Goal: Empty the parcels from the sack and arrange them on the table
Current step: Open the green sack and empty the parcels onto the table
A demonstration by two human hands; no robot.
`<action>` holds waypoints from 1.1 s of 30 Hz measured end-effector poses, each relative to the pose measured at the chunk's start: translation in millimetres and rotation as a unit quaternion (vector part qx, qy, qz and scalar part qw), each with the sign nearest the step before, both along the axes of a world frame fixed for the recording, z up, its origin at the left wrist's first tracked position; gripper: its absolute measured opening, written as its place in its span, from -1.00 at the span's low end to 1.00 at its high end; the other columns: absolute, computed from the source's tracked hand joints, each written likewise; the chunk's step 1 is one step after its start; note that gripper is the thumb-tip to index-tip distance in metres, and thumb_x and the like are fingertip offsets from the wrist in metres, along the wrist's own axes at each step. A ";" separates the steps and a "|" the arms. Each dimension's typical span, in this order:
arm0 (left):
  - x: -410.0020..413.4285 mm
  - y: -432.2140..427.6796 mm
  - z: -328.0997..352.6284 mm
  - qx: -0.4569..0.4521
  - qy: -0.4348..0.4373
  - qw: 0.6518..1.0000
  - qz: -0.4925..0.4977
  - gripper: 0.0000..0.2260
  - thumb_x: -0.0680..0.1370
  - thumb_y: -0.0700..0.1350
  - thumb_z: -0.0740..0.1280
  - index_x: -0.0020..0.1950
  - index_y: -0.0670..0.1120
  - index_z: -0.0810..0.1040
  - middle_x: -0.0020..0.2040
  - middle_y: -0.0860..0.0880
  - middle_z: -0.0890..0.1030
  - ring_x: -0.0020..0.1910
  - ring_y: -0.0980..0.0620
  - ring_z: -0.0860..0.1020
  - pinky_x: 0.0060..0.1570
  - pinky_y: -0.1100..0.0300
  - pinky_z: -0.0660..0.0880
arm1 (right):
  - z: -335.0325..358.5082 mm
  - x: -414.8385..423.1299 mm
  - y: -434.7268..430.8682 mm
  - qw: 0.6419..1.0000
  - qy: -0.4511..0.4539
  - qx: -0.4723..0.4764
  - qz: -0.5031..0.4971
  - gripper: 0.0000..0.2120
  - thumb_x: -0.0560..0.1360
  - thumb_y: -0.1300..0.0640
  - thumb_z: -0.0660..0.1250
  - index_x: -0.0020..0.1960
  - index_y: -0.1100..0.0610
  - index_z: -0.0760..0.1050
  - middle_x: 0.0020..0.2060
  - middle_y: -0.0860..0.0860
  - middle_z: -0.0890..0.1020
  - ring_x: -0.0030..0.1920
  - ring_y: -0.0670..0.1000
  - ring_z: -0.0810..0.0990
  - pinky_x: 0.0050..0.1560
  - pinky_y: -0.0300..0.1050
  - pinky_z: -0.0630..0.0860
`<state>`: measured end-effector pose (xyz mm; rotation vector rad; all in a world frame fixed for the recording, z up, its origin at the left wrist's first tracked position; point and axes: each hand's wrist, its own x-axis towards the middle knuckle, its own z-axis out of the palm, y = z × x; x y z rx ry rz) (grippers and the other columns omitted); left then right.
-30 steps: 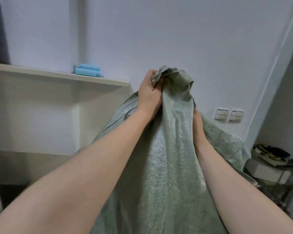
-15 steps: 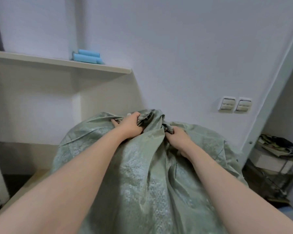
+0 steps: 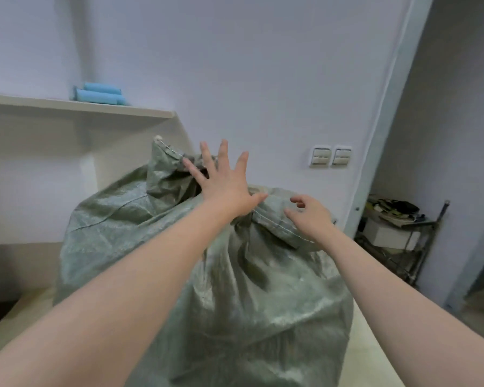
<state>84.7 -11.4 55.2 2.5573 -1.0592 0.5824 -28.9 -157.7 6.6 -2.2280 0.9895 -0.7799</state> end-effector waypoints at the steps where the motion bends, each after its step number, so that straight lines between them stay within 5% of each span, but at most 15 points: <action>1: -11.2 -8.0 -3.9 0.019 0.005 1.000 -0.007 -0.09 0.40 0.50 0.16 0.58 0.17 -0.18 0.57 -0.09 -0.32 0.47 -0.34 -0.41 0.26 -0.52 -0.33 | -3.8 -11.5 -9.0 1.000 0.010 -0.001 -0.016 -0.57 0.53 -0.01 0.34 0.36 0.05 0.44 0.23 0.11 0.56 0.29 0.12 0.49 0.39 0.02 0.31; 7: -49.7 -60.2 -24.8 0.096 0.039 0.995 -0.004 0.07 0.32 0.52 0.25 0.56 0.14 -0.31 0.57 -0.16 -0.30 0.47 -0.36 -0.38 0.26 -0.54 -0.30 | -30.8 -56.2 -89.3 0.996 0.022 0.053 -0.066 -0.18 0.36 -0.20 0.45 0.51 -0.03 0.18 0.45 0.14 0.32 0.40 0.25 0.31 0.38 0.20 0.31; 12: -52.5 -113.1 -40.7 0.134 0.073 0.986 0.065 0.17 0.24 0.53 0.32 0.56 0.13 -0.33 0.57 -0.19 -0.28 0.48 -0.37 -0.35 0.26 -0.56 -0.27 | -57.9 -67.1 -150.8 0.989 0.073 0.123 0.023 0.22 0.09 -0.45 0.47 0.54 -0.20 -0.12 0.55 0.09 0.07 0.49 0.28 0.16 0.42 0.29 0.25; 16: -50.0 -131.0 -59.4 0.166 -0.006 0.979 0.121 0.16 0.24 0.54 0.31 0.57 0.12 -0.29 0.56 -0.25 -0.26 0.48 -0.37 -0.36 0.27 -0.54 -0.30 | -70.2 -55.1 -189.6 0.979 0.095 0.170 0.052 0.22 0.20 -0.35 0.52 0.56 -0.16 -0.23 0.56 0.12 -0.04 0.52 0.27 0.10 0.45 0.30 0.18; 18: -44.7 -127.6 -62.9 0.189 -0.066 0.967 0.155 0.14 0.25 0.53 0.30 0.57 0.12 -0.27 0.54 -0.32 -0.27 0.47 -0.41 -0.36 0.28 -0.52 -0.32 | -80.7 -42.3 -194.3 0.975 0.077 0.193 0.072 0.23 0.20 -0.29 0.55 0.57 -0.11 -0.20 0.55 0.12 0.06 0.51 0.22 0.16 0.45 0.19 0.22; 21: -30.6 -119.4 -59.8 0.213 -0.083 0.945 0.233 0.18 0.22 0.53 0.32 0.57 0.09 -0.27 0.52 -0.42 -0.22 0.46 -0.47 -0.30 0.28 -0.51 -0.31 | -97.4 -18.0 -184.1 0.960 0.077 0.240 0.122 -0.03 0.20 -0.25 0.59 0.45 0.06 0.25 0.27 0.08 0.50 0.27 0.13 0.48 0.22 -0.03 0.48; 24: -15.2 -113.0 -61.3 0.207 0.012 0.932 0.299 0.27 0.19 0.49 0.40 0.55 0.05 -0.39 0.50 -0.43 0.09 0.48 -0.46 0.01 0.27 -0.55 -0.26 | -127.8 14.5 -196.5 0.962 0.129 0.208 0.123 -0.16 -0.05 -0.52 0.48 0.09 -0.08 0.55 -0.02 -0.01 0.69 0.01 0.11 0.65 0.07 0.06 0.59; 28: 0.4 -103.7 -74.7 0.126 0.163 0.916 0.345 0.30 0.23 0.36 0.50 0.53 0.01 -0.44 0.31 -0.21 0.48 0.31 -0.27 0.42 0.24 -0.56 -0.21 | -100.8 13.8 -177.1 0.983 0.131 0.129 0.033 -0.58 0.47 -0.23 0.23 0.21 -0.02 0.55 0.19 0.07 0.60 0.27 0.20 0.48 0.35 0.09 0.33; 30: 1.8 -99.8 -74.8 0.147 0.201 0.908 0.336 0.05 0.36 0.29 0.46 0.59 -0.02 -0.12 0.28 -0.14 0.53 0.29 -0.25 0.46 0.30 -0.53 -0.09 | -92.7 13.0 -171.7 0.987 0.077 0.141 0.013 -0.66 0.54 -0.14 0.20 0.19 0.01 0.54 0.17 0.10 0.60 0.26 0.22 0.48 0.33 0.07 0.35; 33: 8.4 -100.1 -73.2 0.128 0.197 0.913 0.333 -0.66 0.54 0.05 0.34 0.30 0.02 0.50 0.26 -0.08 0.54 0.28 -0.25 0.46 0.34 -0.46 0.01 | -87.8 16.4 -171.1 0.956 -0.100 0.271 0.054 -0.76 0.47 -0.10 0.33 -0.01 0.05 0.56 0.02 0.09 0.67 0.04 0.17 0.61 0.17 0.13 0.55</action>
